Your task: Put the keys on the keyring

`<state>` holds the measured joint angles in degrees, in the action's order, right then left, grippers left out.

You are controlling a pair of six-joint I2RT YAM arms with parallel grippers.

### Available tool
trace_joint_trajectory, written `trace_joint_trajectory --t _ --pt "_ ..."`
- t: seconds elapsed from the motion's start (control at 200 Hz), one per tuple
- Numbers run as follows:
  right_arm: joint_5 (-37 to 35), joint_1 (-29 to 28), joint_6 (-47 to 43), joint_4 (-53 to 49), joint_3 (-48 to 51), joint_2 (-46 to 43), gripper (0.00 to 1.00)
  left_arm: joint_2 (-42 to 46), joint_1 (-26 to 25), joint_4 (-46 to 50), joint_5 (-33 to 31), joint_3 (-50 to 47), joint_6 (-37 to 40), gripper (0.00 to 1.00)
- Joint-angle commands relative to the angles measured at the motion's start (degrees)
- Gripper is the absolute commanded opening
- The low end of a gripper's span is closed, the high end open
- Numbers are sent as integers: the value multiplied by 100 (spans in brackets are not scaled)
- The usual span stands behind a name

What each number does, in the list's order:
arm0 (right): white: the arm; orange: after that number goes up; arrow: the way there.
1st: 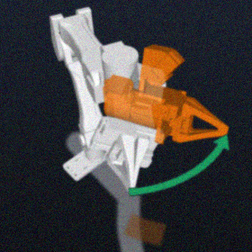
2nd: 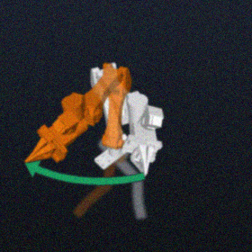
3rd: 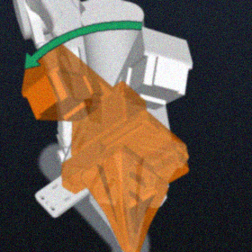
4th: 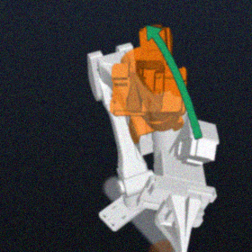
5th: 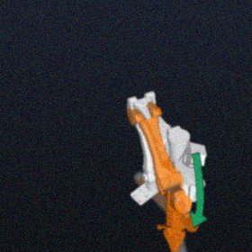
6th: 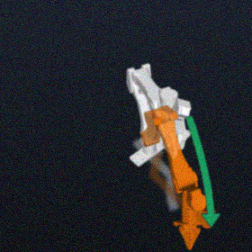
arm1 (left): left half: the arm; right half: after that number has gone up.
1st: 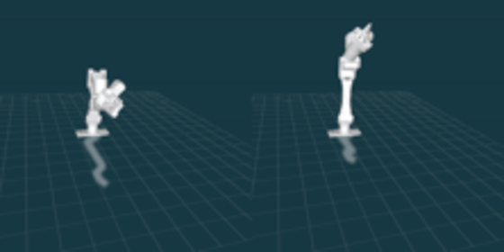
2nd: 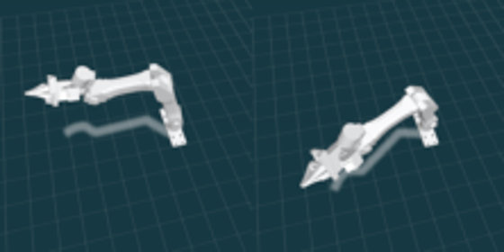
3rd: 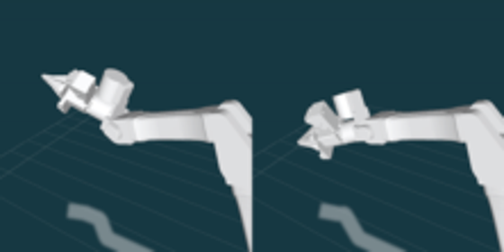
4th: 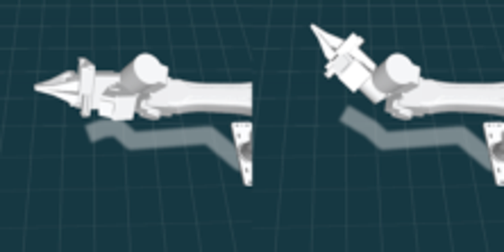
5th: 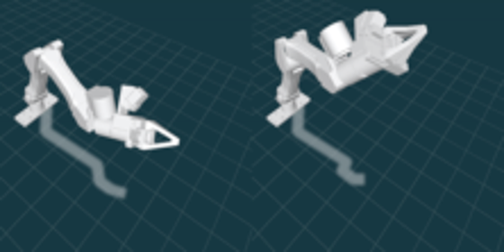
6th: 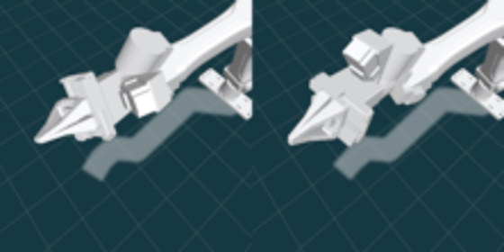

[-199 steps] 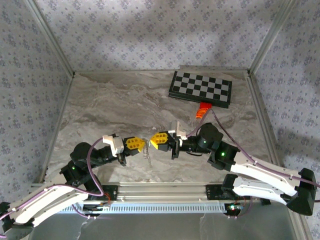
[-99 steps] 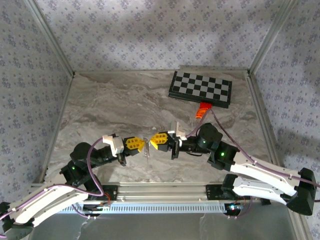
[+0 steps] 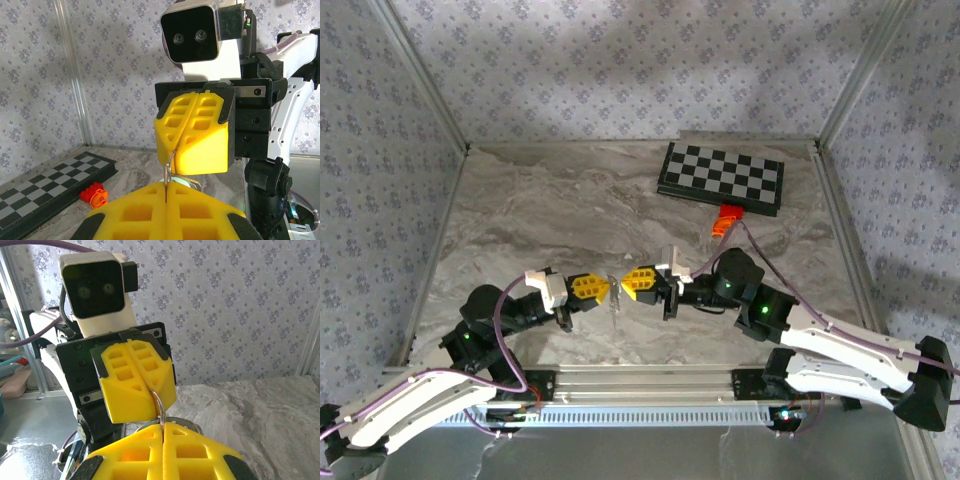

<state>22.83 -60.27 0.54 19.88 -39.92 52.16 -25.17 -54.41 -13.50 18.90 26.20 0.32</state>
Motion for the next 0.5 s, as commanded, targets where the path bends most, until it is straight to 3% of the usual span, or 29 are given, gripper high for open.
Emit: trace_joint_trajectory --t 0.0,0.5 --pt "-130 -19 -90 126 33 -117 0 74 -25 -225 158 237 -77 0" --pt "-165 0 -54 267 69 -145 0 73 -25 -236 167 224 -83 0"
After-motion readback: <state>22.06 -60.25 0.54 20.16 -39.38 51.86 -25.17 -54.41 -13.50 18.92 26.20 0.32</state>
